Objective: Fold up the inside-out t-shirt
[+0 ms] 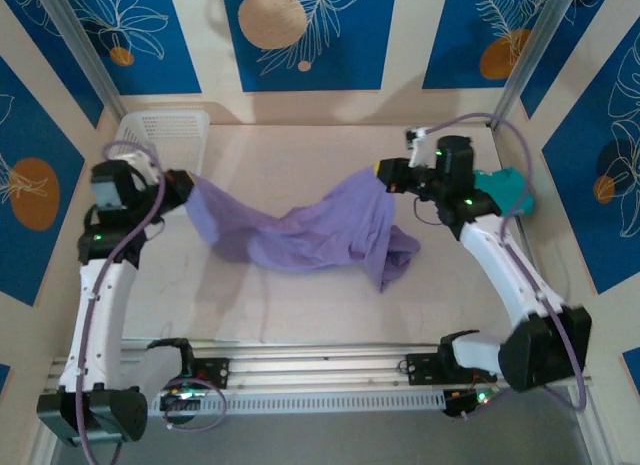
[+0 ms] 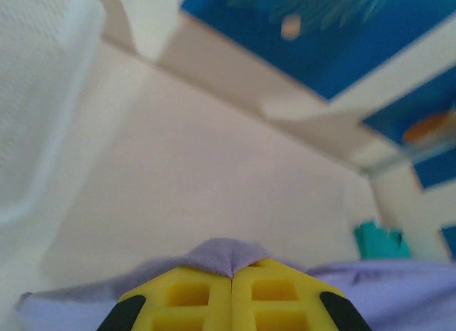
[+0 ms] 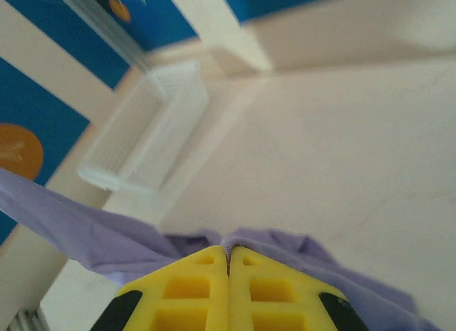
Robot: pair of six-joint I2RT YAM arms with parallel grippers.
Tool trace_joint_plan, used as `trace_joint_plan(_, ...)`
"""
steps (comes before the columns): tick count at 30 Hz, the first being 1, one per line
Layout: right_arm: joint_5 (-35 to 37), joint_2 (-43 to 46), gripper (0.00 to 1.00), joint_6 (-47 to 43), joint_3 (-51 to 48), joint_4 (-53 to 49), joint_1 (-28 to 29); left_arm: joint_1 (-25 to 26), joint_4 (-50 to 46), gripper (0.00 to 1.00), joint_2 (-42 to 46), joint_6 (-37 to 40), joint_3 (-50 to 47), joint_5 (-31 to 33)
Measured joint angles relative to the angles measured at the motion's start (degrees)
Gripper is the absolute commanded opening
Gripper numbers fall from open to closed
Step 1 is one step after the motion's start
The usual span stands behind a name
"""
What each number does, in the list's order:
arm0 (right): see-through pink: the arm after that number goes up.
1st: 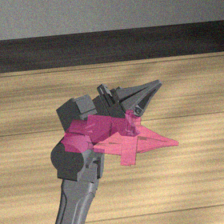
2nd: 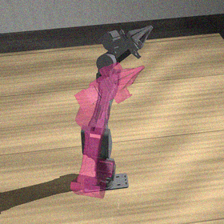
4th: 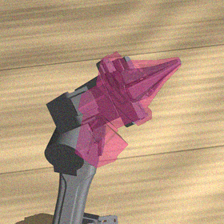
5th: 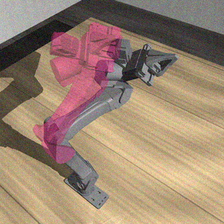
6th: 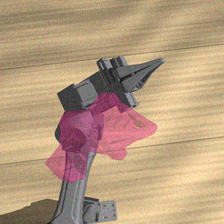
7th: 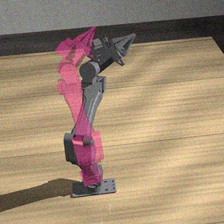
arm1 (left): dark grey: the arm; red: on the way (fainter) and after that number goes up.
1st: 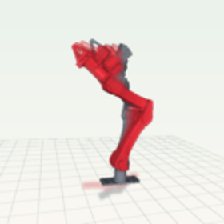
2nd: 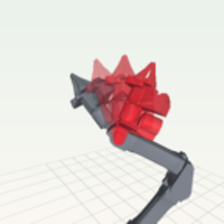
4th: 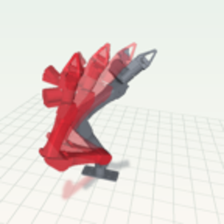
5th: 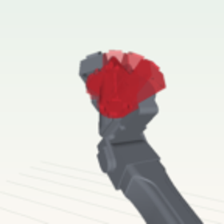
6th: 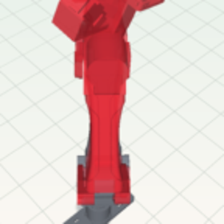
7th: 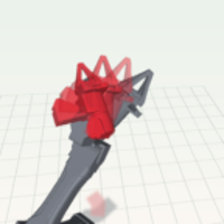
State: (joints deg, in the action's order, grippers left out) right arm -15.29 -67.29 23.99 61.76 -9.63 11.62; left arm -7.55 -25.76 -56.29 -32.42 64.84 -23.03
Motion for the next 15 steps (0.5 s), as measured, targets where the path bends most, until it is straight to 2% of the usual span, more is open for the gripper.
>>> trace_joint_plan(3,0.44,8.96,0.00,-0.22,-4.46,0.17,-0.94,-6.34,1.64,0.00,2.05,-2.60,2.43,-1.46)
trace_joint_plan(5,1.25,14.27,0.00,-0.24,-9.14,-0.96,-0.92,-7.98,1.84,0.00,4.11,-3.52,1.92,-2.51)
trace_joint_plan(9,2.84,21.11,0.00,1.03,-20.74,-4.15,-0.26,-8.35,1.53,0.00,7.76,-2.95,-3.85,-5.09)
trace_joint_plan(12,3.50,22.01,0.01,4.81,-30.05,-6.62,2.08,-8.37,-0.94,0.00,9.62,-1.49,-9.86,-5.51)
trace_joint_plan(15,4.63,20.76,0.12,9.16,-36.92,-8.72,6.43,-8.41,-3.34,0.00,9.73,-0.39,-14.80,-5.49)
